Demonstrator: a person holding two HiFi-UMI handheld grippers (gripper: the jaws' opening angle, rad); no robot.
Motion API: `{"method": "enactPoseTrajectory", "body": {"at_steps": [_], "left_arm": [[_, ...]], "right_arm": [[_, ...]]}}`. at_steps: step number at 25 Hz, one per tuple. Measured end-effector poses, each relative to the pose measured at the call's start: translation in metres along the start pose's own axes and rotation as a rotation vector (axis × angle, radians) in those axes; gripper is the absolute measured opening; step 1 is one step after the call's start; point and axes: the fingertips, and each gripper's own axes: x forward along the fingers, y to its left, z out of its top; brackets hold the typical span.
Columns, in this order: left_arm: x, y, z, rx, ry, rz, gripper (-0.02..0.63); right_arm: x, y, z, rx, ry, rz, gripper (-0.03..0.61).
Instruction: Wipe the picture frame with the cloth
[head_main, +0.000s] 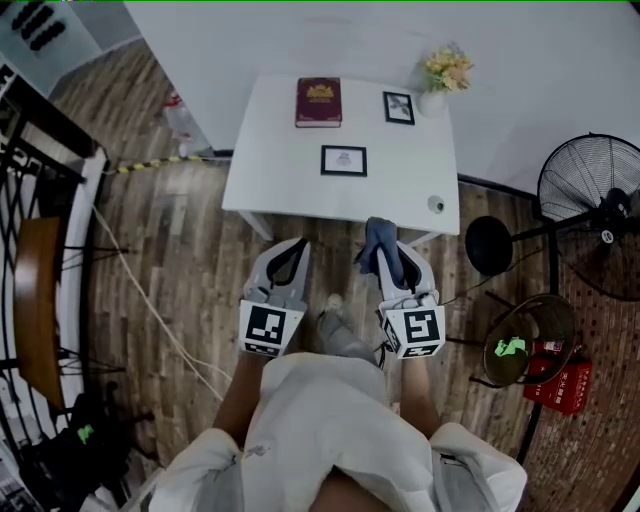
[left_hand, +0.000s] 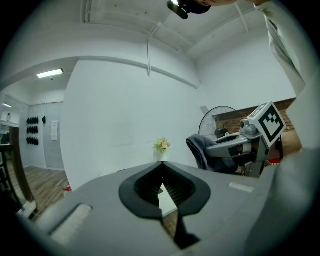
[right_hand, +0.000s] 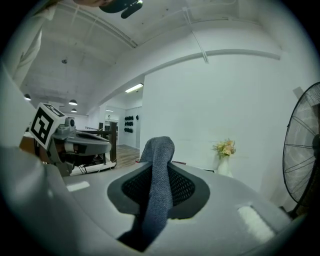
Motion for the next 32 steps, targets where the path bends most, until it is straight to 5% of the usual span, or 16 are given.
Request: {"method": "enactPoseTrajectory", "body": {"at_steps": [14,32], "left_arm": [[0.105,0.025,0.002,-0.009,0.042,0.046,0.020],[0.176,0.075,-0.052,-0.026,0.131,0.032,0.020]], "right_arm": [[0.079,-0.076,-0.001,0.022,0.031,0.069,0.074],[0.159,-0.103,-0.032,0.079,0.119,0.060,0.074]]}}
